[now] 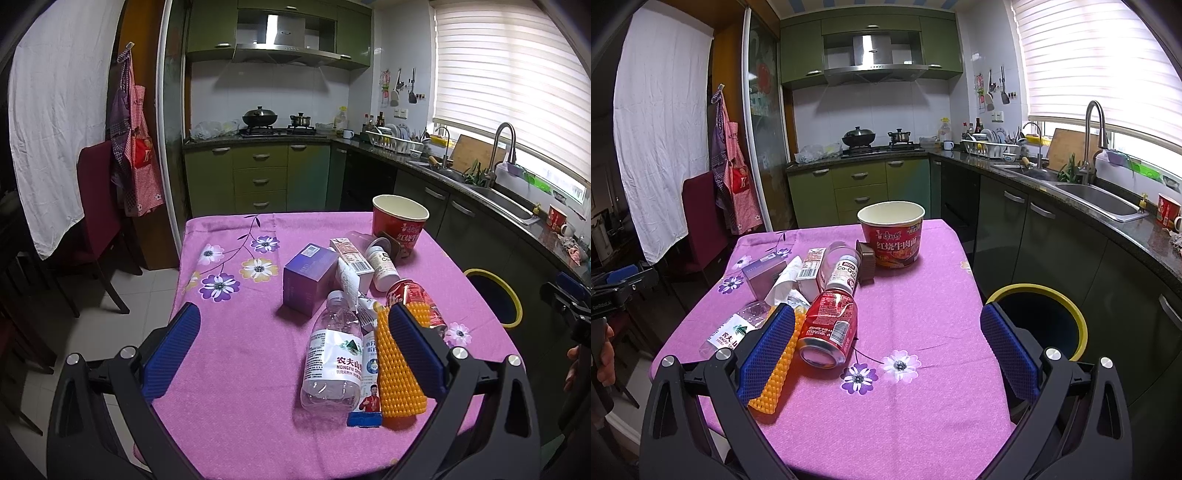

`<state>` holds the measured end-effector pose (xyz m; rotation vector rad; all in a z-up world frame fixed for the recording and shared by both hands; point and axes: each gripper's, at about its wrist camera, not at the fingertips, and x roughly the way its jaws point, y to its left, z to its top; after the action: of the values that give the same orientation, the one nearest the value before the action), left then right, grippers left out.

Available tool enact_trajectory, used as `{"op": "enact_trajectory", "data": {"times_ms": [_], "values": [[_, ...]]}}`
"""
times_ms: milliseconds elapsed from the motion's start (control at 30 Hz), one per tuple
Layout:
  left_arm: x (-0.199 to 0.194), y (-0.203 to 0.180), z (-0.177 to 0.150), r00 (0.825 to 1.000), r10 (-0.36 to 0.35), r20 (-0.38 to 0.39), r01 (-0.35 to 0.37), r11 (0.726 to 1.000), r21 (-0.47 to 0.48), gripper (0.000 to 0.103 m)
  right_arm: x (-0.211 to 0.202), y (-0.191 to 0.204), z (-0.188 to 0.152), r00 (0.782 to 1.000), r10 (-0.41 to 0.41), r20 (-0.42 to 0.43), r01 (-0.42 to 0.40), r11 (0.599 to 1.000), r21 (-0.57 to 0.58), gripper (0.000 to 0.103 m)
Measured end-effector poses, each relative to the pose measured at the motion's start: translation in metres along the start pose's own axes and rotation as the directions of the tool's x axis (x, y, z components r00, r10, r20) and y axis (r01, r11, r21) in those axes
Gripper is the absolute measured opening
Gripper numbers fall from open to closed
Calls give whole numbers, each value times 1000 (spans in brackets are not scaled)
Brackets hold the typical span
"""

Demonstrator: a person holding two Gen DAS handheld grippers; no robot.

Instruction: Collect trash

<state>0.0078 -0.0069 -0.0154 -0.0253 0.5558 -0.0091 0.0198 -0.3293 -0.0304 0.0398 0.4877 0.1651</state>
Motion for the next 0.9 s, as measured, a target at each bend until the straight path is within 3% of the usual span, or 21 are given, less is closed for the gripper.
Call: {"op": "enact_trajectory", "data": {"times_ms": [900], "values": [[2,-2,-4,1000,1,-12,-1,1000,1,97,6,-3,-1,1000,2,-18,-2,1000,9,99]]}}
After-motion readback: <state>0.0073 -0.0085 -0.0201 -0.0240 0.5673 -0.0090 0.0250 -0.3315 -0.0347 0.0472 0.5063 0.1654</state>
